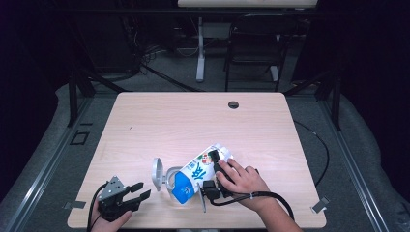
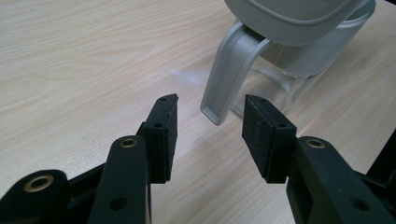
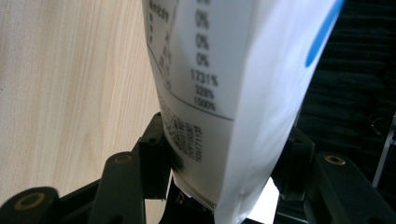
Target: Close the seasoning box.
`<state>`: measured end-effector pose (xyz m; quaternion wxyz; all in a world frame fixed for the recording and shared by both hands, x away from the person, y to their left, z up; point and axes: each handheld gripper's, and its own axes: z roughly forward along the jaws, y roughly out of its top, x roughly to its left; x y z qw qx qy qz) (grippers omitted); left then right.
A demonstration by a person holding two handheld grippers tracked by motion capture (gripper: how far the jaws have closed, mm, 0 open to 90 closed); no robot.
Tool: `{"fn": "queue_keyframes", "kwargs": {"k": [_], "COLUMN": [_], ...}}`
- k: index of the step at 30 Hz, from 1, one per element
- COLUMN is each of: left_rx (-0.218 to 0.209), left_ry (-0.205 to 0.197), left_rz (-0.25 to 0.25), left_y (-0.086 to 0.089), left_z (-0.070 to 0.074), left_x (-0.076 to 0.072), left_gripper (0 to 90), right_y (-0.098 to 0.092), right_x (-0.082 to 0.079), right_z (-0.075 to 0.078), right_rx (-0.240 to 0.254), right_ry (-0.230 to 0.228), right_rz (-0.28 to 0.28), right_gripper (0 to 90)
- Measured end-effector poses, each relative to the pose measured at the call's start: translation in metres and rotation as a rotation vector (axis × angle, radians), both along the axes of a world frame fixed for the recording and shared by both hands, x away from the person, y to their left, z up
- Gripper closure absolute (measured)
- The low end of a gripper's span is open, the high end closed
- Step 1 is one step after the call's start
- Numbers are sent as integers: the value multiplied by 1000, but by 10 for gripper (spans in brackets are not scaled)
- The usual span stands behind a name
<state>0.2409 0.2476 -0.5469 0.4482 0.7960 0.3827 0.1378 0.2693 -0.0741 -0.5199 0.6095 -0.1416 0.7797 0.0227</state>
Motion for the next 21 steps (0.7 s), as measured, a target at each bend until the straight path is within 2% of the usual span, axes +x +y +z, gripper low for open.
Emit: {"fn": "queue_keyframes", "kwargs": {"k": [5,14,15,21], "left_rx": [2,3,5,3], "left_ry": [2,3,1,1], "left_rz": [4,5,5,2], "left_y": [0,1,1,0], "left_z": [0,1,1,1], "left_x": [0,-1,-1,0], "left_gripper": [559,559,559,559], "right_y": [0,1,1,2], "right_x": [0,-1,0,0], "right_z": [0,3,2,3], "right_rx": [-3,-42,-26,-38], "right_ry": [0,-15,-5,-5], "right_rz": [2,-6,9,10], "right_gripper": [482,484,484,485]}}
